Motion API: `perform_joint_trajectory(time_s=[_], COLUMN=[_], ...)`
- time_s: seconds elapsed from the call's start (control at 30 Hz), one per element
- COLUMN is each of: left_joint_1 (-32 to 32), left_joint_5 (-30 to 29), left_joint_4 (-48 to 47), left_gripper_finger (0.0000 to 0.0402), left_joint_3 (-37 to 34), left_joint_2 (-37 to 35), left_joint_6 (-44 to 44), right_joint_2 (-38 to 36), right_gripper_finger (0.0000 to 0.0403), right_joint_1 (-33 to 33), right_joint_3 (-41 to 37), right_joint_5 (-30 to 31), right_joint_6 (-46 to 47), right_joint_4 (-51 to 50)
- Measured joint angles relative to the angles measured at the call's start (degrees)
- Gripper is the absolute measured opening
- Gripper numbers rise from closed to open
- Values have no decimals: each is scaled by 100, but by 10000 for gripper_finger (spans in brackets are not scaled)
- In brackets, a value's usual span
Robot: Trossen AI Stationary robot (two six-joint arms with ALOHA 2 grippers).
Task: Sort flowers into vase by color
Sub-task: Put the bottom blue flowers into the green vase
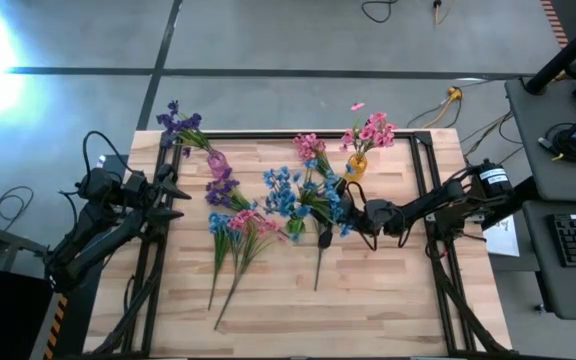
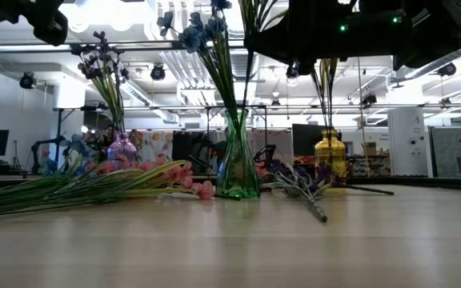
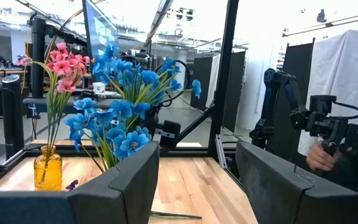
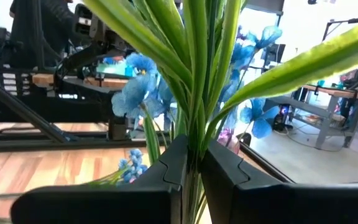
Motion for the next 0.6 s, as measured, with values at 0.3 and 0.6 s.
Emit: perform_joint_trajectory(time_s=[0.3,0.6], left_joint_1=[1,1], left_joint_5=[0,0], left_joint_4=[0,0], left_gripper_finger=[201,201], left_joint_3=[0,0], left_joint_2=[0,0], left_joint_6=[0,0], right_joint_2=[2,2], right_gripper_finger=[29,65], right_joint_1=[-2,0], right_joint_3=[2,2], right_joint_5=[2,73], right_joint_6=[96,121], right_joint_4=[-146,-151])
